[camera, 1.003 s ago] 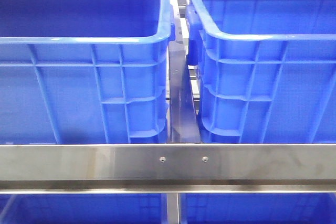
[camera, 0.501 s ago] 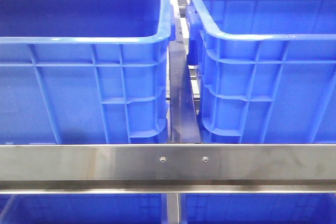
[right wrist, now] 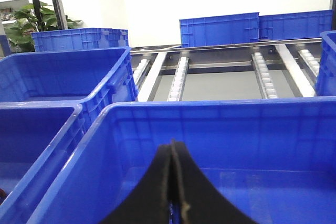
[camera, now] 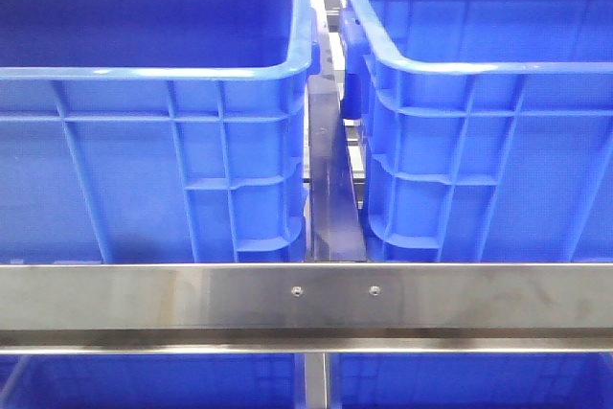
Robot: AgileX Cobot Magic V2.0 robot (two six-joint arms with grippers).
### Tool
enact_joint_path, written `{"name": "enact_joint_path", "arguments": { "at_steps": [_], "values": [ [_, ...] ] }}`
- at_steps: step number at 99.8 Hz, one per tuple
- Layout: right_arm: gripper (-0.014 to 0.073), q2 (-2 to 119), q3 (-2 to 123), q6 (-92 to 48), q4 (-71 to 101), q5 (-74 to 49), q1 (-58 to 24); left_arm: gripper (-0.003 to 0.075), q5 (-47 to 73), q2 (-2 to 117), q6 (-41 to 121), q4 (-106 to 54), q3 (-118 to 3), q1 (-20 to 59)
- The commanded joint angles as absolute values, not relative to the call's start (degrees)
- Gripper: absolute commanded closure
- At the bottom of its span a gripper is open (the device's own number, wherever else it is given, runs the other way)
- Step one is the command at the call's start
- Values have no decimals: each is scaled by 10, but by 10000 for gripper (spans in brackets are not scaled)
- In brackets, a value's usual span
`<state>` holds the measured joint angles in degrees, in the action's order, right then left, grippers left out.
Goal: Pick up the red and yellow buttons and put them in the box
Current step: 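Move the left gripper back over the bin of push buttons, then grasp a yellow-capped push button with the left gripper and lift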
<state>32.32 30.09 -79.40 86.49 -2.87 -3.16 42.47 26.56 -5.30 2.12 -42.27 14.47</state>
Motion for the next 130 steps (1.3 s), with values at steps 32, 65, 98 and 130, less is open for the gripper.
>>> {"name": "enact_joint_path", "arguments": {
  "at_steps": [32,65,98,130],
  "values": [
    [661,322,316,-801,870,-30,-30,309,344,472,-25,42,-510,144],
    [661,322,316,-801,870,-27,-30,309,355,721,-25,78,-662,144],
    [661,322,315,-801,870,-27,-30,309,382,884,-25,96,-755,141],
    [661,322,315,-801,870,-23,-30,309,373,937,-27,100,-780,123]
  ]
}}
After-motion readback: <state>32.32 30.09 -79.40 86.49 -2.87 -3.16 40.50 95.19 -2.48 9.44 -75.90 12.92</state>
